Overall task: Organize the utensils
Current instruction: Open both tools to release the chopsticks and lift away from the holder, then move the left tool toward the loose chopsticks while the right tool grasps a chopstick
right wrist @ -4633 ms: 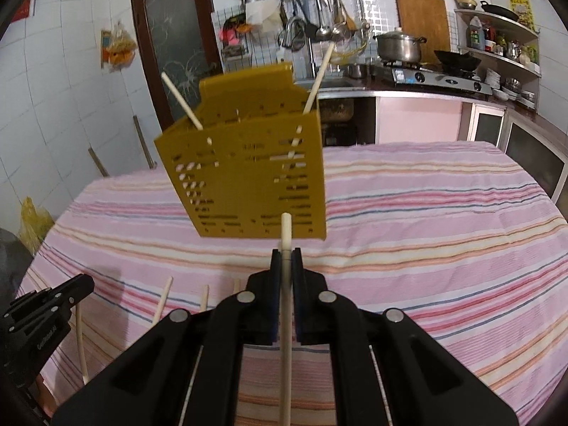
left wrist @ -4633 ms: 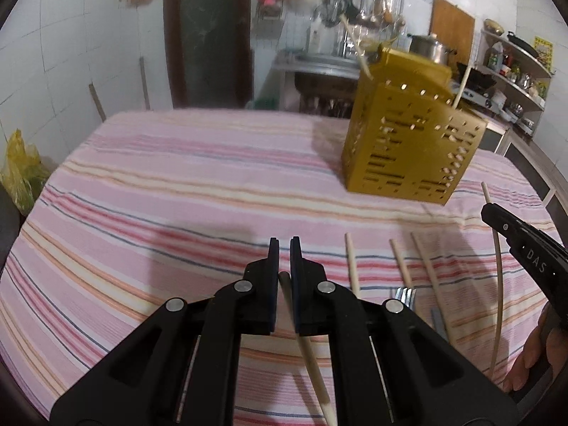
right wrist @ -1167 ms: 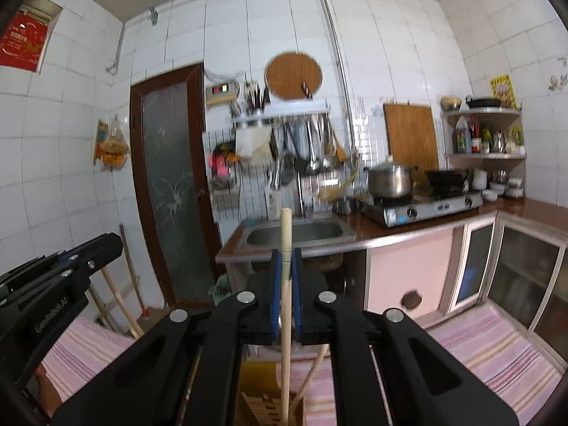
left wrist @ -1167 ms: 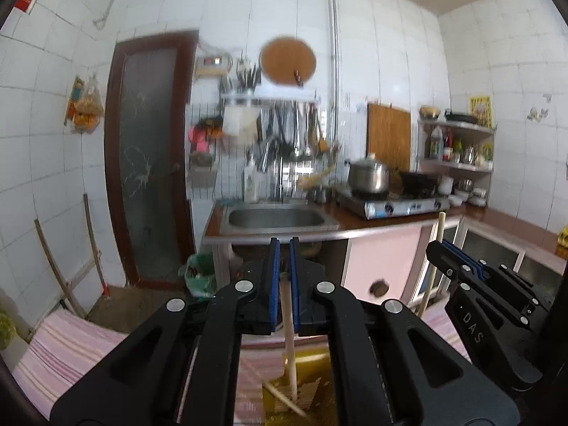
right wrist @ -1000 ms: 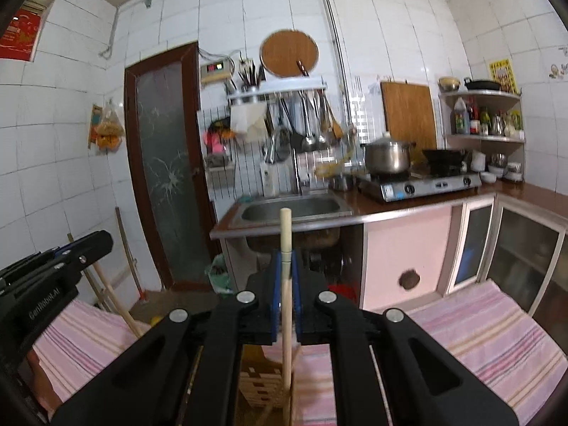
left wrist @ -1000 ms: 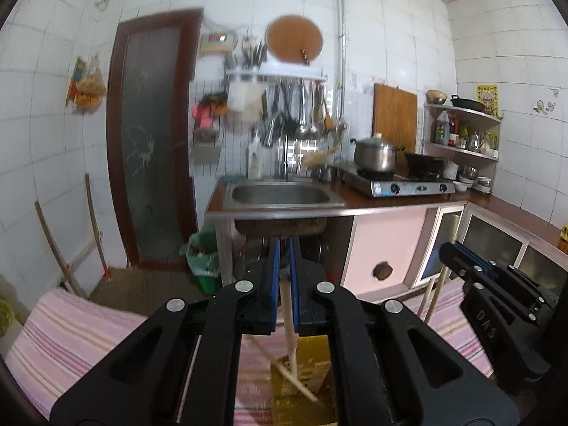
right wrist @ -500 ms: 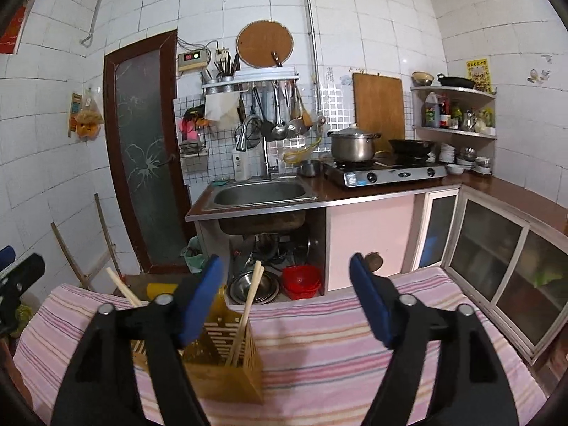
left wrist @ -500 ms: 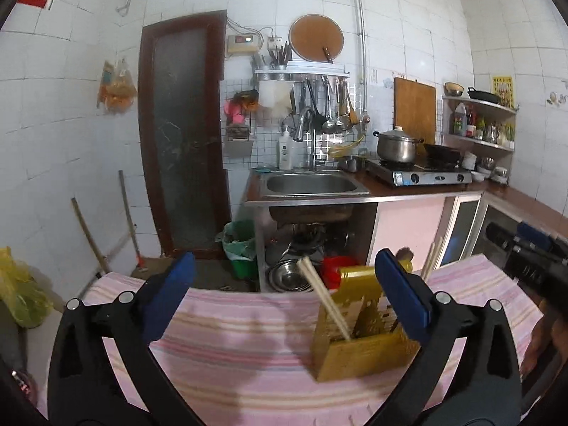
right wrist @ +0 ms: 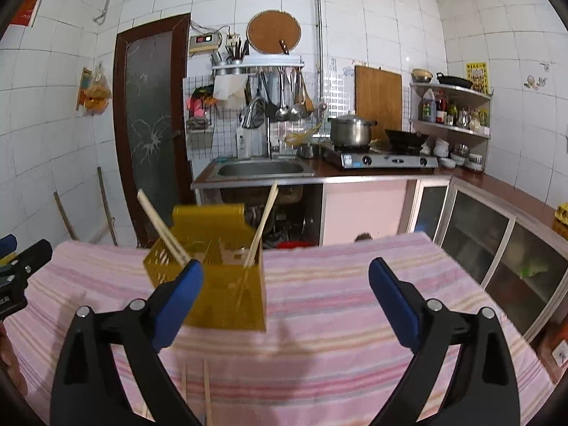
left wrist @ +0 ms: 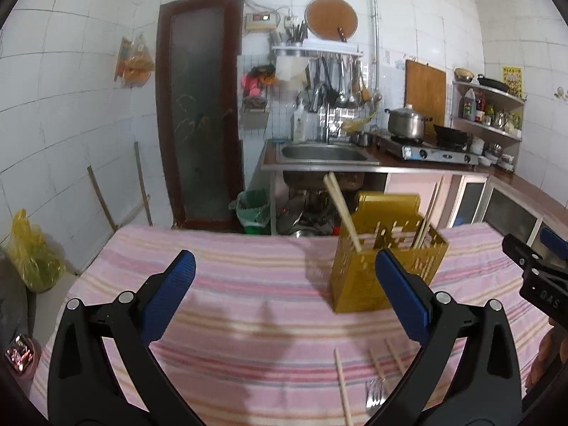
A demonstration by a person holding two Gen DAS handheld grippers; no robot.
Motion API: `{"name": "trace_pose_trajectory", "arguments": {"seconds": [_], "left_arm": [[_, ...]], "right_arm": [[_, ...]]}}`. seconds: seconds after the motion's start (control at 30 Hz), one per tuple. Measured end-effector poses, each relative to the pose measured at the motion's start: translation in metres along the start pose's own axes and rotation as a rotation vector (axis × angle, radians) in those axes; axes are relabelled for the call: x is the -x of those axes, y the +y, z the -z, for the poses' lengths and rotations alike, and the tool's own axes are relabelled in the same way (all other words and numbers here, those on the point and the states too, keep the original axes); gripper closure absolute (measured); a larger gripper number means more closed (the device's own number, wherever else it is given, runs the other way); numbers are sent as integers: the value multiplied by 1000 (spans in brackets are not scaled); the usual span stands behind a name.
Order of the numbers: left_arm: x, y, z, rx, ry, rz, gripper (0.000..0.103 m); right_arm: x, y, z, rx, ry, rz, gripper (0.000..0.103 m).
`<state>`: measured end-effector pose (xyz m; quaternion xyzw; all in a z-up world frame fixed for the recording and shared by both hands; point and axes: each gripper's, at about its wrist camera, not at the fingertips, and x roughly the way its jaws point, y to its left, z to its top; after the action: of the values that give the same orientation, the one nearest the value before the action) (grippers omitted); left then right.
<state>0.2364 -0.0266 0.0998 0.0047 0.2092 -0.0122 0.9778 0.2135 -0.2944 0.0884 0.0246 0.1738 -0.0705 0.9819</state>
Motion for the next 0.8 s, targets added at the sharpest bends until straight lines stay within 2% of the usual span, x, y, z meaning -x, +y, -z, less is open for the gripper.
{"name": "trace_pose_trajectory", "arguments": {"seconds": [0.17,0.47,0.6,0.8], "left_arm": [[-7,5,29,-17,42,-29,5],[-49,34,76,99,176,-58,5],[-64,35,89,82,217,-76,5],[-79,31,104,57,268,-57,5]], "right_arm": [[-3,3,30,-6,50,-6,10],[-26,10,74,-11,149,-11,10],[-41,15,91,5,197,-17,10],[-63,30,107,57,265,-36,10]]}}
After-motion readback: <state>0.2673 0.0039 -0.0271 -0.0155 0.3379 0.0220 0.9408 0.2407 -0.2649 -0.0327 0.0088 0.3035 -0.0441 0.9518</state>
